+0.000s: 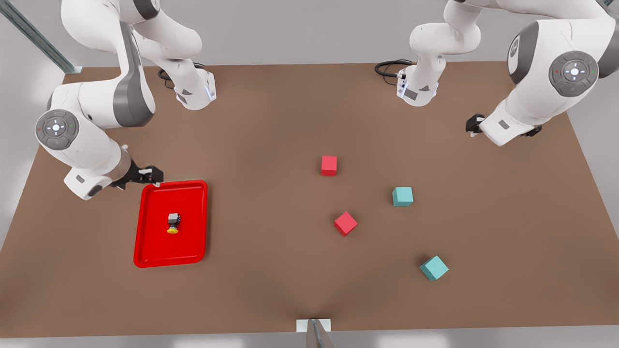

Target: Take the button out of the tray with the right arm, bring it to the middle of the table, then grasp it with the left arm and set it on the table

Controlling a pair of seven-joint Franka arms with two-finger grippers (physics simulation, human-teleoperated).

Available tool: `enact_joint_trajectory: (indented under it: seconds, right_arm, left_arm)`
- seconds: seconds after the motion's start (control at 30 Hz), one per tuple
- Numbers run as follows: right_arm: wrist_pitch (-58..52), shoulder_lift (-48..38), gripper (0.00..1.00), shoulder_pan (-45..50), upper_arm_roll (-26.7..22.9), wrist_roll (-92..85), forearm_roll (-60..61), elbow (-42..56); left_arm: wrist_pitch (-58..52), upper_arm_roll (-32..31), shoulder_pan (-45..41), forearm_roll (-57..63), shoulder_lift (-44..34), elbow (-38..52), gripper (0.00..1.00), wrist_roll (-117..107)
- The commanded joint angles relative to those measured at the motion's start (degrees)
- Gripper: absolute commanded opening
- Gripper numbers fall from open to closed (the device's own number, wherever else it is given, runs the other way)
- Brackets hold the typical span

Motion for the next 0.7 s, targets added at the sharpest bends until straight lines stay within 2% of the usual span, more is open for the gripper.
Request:
enact_joint_trajectory:
  seconds: [0.0,0.1,0.17,0.3,0.4,0.53,0.67]
  right_arm:
    - [3.73,0.11,1.00,0.13,0.00,3.17,-0.10,0.21]
    - [3.91,3.62,1.00,-0.84,0.09,2.47,1.31,-0.23]
    - [5.93,9.16,1.00,-0.58,0.17,4.66,1.14,-2.42]
    - [27.54,11.27,1.00,-2.60,0.17,6.16,-3.08,-17.10]
    - [37.73,12.06,1.00,-4.70,0.17,6.16,-3.17,-23.96]
    - [46.18,14.96,1.00,-5.67,-0.09,6.16,-5.37,-23.70]
    - [47.68,16.37,1.00,-5.85,-0.09,6.78,-5.63,-24.14]
  left_arm:
    - [4.58,0.00,-0.10,0.10,0.64,-0.01,1.00,0.47]
    - [4.75,0.00,-0.10,-0.69,1.96,-0.01,1.00,0.56]
    - [4.93,-0.27,-0.19,-0.61,3.63,-0.01,1.00,0.64]
    - [6.07,-0.35,-0.19,-0.61,4.34,-0.01,1.00,0.82]
    - [6.07,-0.35,-0.19,-0.61,4.43,-0.01,1.00,0.91]
    - [6.16,-0.44,-0.28,-0.61,5.48,-0.01,1.00,0.82]
    - [7.39,-0.44,-0.37,-0.61,8.91,-0.01,1.00,0.91]
